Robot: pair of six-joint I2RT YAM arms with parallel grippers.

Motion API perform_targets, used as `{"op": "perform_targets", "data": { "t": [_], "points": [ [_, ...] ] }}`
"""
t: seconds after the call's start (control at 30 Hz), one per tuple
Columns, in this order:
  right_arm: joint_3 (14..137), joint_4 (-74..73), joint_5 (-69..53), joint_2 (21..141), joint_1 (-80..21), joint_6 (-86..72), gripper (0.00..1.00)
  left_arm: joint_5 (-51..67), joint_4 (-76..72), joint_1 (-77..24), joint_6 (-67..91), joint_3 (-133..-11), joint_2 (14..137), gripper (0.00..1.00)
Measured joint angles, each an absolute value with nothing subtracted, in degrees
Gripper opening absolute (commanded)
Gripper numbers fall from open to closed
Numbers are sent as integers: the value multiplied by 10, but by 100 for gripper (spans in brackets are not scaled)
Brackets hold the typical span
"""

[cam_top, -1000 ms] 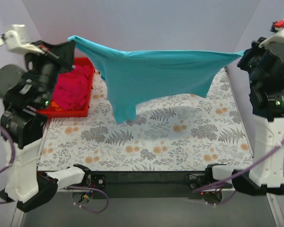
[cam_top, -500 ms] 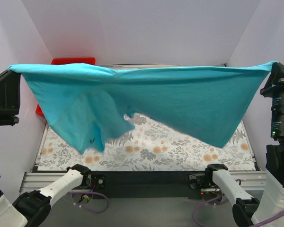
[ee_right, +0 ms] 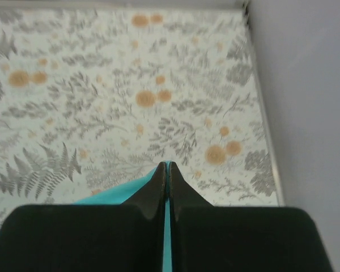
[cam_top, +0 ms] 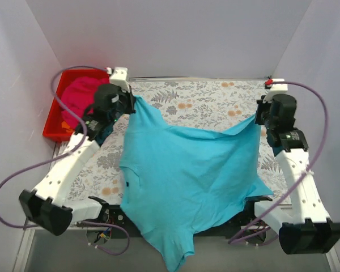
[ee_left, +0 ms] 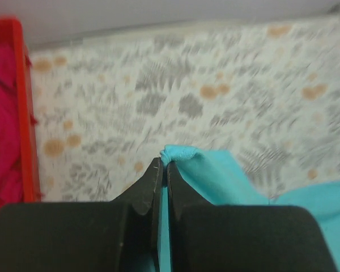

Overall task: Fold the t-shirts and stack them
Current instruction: Flatten the tshirt out

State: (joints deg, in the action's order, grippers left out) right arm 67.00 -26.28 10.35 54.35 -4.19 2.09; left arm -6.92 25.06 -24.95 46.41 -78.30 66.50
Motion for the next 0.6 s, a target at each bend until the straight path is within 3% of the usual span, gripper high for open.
{"op": "perform_targets", "data": {
  "t": [0.23,0.6],
  "points": [
    [511,-195,137,696,-42,-17,1,-71,142,-210,454,-607,806,0],
    [588,-81,163,927,-26,-10,1,-11,0,-127,445,-658,1003,0]
  ]
}}
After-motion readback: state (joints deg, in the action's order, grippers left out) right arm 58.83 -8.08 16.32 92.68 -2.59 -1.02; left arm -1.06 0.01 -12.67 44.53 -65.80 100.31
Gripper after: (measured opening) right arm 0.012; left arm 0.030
